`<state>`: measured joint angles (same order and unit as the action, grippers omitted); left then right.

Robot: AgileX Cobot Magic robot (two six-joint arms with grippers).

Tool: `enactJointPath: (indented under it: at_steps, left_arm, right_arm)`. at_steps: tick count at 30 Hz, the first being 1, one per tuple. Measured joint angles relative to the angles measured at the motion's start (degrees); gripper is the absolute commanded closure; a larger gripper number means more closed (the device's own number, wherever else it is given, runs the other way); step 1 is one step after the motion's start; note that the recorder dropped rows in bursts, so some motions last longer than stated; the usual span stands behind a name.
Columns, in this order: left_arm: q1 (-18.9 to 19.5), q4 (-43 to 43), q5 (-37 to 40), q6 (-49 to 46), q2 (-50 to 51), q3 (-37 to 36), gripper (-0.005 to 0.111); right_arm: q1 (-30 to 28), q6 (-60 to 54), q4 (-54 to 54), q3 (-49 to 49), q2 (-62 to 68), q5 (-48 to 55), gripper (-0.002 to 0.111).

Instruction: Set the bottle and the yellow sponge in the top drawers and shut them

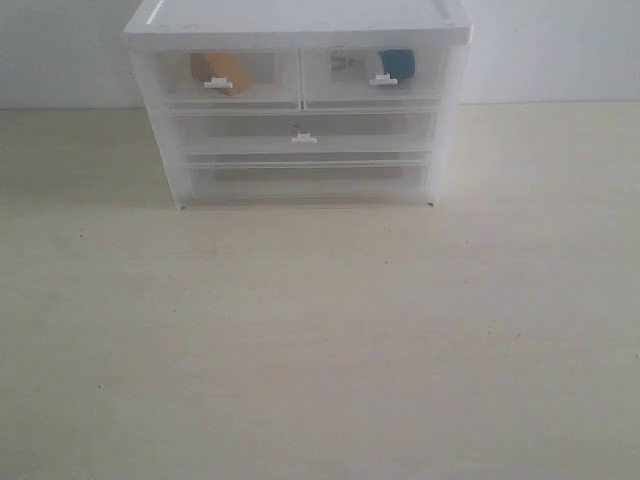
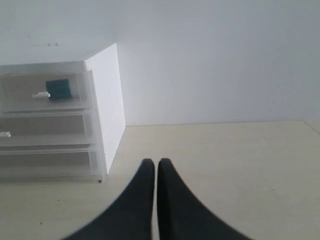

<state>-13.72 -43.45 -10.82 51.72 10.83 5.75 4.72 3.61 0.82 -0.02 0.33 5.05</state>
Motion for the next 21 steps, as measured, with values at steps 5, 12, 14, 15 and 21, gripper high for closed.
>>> enactJointPath:
  at_steps: [5,12,14,15,21]
  left_arm:
    - [0.0,0.0,0.0,0.0,0.0,0.0,0.103]
    - [0.0,0.0,0.0,0.0,0.0,0.0,0.103]
    - [0.0,0.0,0.0,0.0,0.0,0.0,0.103]
    - [0.0,0.0,0.0,0.0,0.0,0.0,0.103]
    - [2.46,-2.48,1.41,-2.79,-3.52,-0.48,0.103]
  right_arm:
    - [0.0,0.08,0.0,0.0,-0.04,0.13,0.106]
    - [0.0,0.22,0.0,0.0,-0.04,0.13,0.106]
    - [0.0,0.22,0.0,0.0,-0.04,0.13,0.106]
    - [0.0,0.22,0.0,0.0,-0.04,0.13,0.106]
    - [0.0,0.22,0.0,0.0,-0.04,0.13,0.106]
